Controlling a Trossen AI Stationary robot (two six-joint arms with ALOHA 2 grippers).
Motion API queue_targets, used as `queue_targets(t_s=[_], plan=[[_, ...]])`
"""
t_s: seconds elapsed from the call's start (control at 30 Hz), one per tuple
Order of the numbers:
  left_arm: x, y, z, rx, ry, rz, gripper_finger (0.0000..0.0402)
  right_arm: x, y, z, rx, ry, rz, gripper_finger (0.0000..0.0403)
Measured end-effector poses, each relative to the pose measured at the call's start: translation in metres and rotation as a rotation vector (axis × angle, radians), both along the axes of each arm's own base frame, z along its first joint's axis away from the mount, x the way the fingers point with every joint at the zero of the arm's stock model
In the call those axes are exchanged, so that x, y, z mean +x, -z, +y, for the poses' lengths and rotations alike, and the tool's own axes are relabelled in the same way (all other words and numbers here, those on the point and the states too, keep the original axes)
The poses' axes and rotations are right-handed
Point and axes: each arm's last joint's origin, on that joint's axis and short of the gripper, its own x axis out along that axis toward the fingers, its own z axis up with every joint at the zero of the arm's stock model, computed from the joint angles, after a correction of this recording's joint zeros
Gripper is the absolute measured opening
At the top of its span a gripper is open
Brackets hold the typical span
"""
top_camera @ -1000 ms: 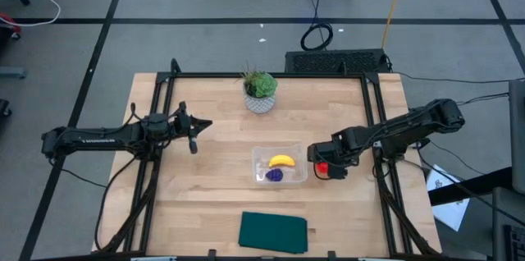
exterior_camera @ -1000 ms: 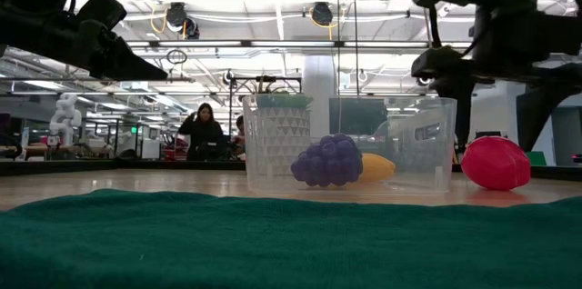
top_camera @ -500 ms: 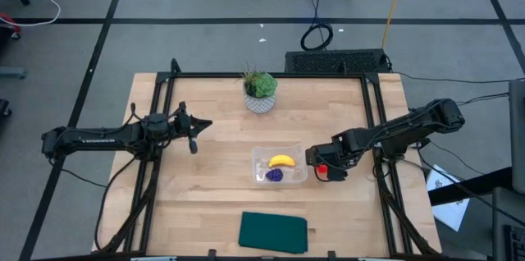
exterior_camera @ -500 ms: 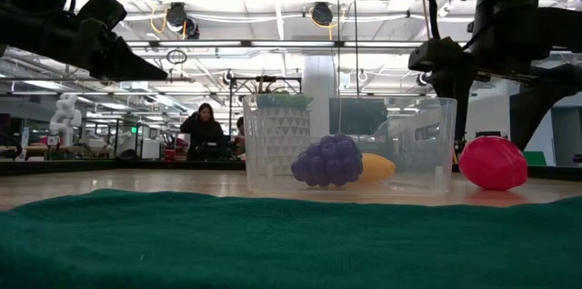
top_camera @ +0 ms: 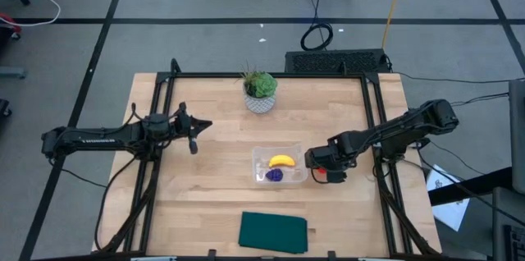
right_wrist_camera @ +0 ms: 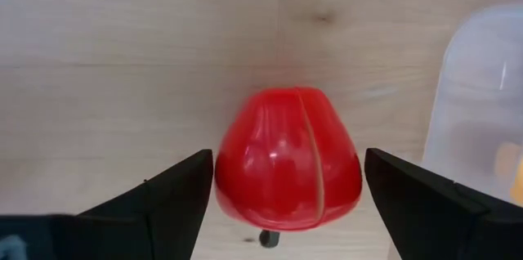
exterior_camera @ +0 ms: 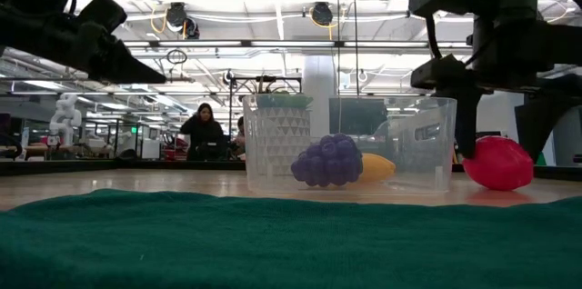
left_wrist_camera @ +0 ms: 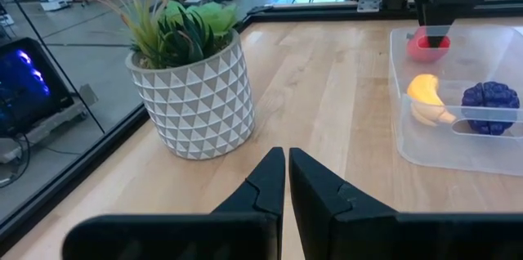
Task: Pick and placing Produce into tupperware
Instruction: Put the apple into the transparent bin
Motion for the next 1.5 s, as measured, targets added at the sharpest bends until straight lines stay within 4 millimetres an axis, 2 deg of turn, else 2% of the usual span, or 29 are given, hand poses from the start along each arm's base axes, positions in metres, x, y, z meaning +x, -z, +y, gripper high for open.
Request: queue_targets(t_s=[1.17,1.5], plan=[[0.0,0.001,-0.001,-0.005,0.02,0.005,0.0026,0.009,0.011,0.002,0.044,0.099,-0.011,0.031],[0.0,0.0,-0.001,-0.008,0.022,0.003,0.0026,0.009,0.011,0.001,-0.004,0.116,-0.024,0.026]])
